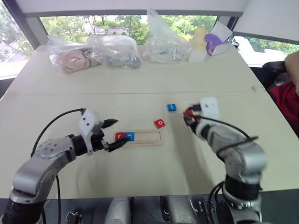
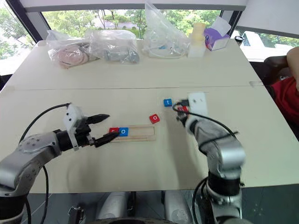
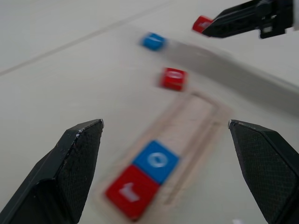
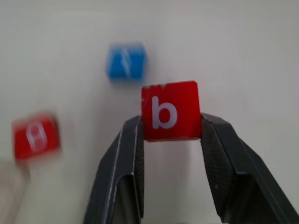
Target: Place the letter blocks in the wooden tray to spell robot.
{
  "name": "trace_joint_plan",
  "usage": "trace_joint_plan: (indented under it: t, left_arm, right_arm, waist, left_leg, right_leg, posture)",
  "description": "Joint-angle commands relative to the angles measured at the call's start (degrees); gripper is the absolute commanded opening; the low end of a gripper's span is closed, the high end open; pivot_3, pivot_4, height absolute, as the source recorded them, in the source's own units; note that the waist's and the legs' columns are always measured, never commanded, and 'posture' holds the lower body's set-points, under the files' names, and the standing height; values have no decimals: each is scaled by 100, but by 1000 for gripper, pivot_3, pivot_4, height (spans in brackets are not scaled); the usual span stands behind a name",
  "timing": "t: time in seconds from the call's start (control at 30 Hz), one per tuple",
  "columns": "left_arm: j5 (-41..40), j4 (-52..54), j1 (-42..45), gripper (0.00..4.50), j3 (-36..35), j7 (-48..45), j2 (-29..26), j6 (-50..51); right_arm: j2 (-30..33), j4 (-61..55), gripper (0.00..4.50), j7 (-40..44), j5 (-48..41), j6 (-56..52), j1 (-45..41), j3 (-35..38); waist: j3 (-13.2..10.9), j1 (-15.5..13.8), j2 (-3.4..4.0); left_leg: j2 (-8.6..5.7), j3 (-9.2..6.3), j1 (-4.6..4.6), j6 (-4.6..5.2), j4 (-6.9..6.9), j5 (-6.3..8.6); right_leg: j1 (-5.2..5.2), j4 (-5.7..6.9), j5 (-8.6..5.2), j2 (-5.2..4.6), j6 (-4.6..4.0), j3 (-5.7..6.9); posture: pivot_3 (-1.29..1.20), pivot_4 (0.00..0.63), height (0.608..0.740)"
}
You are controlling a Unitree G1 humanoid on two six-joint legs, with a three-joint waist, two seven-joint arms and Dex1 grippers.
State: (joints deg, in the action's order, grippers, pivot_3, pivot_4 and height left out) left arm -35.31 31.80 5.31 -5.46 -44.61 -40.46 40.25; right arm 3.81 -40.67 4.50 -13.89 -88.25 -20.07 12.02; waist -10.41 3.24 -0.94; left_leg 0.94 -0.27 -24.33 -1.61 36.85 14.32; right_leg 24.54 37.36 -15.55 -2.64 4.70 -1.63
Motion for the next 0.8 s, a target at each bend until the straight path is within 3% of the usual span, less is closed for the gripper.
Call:
trace_joint_plan:
  t: [0.03,0.23,0.37,0.4,0.43,0.57,0.6,0.7,0.8]
  left_arm:
    - [-65,81,102,4500,304,-328,-130,-1]
    - [241,-188,223,4500,783,-671,-256,-236]
    - [395,-317,247,4500,905,-709,-227,-391]
    - [418,-348,252,4500,914,-701,-208,-418]
    - [440,-375,254,4500,914,-686,-191,-438]
    - [458,-427,197,4500,830,-686,-205,-484]
    - [432,-430,178,4500,771,-696,-226,-467]
    - [237,-485,189,4500,477,-795,-336,-350]
    - [-42,-646,299,4500,150,-1075,-570,-209]
  right_arm:
    - [-362,-639,1121,23,-137,-408,289,211]
    - [-937,-698,1121,-312,52,-425,734,324]
    - [-951,-625,1121,-333,22,-425,867,203]
    - [-873,-594,1921,-314,14,-425,856,159]
    - [-833,-566,2175,-304,13,-425,841,145]
    - [-691,-579,4200,-356,81,-425,813,26]
    - [-634,-626,4465,-362,94,-425,785,10]
    - [2,-886,4465,-61,-60,-425,589,-88]
    - [1460,-892,4465,1078,-512,442,402,-311]
  waist:
    - [2,-1,3]
    - [2,-77,4]
    - [2,-77,4]
    - [2,-77,4]
    - [3,-74,2]
    - [5,-75,-2]
    - [6,-75,-3]
    - [5,-93,-2]
    - [1,-85,0]
  left_leg:
    - [1,-1,4,0,1,0]
    - [-4,0,10,1,22,-1]
    - [-7,4,7,1,27,-1]
    - [-6,3,8,1,26,-1]
    - [-6,2,7,1,25,-1]
    - [-3,0,9,1,25,-2]
    - [-3,0,10,1,26,-2]
    - [-8,1,10,1,31,-2]
    - [-11,5,6,1,36,-2]
  right_leg:
    - [-2,1,1,5,-3,0]
    - [-21,-3,-1,13,-5,15]
    - [-22,-5,0,17,-2,14]
    - [-22,-4,1,18,2,15]
    - [-21,-4,4,19,8,15]
    - [-24,-3,7,23,15,15]
    - [-25,-3,7,23,15,15]
    - [-28,-4,6,19,13,15]
    - [-26,-6,-1,16,2,15]
  posture:
    - [0,150,735]
    - [0,150,735]
    - [0,150,735]
    - [0,150,735]
    - [0,150,735]
    - [0,150,735]
    - [0,150,735]
    - [0,150,735]
    - [0,150,735]
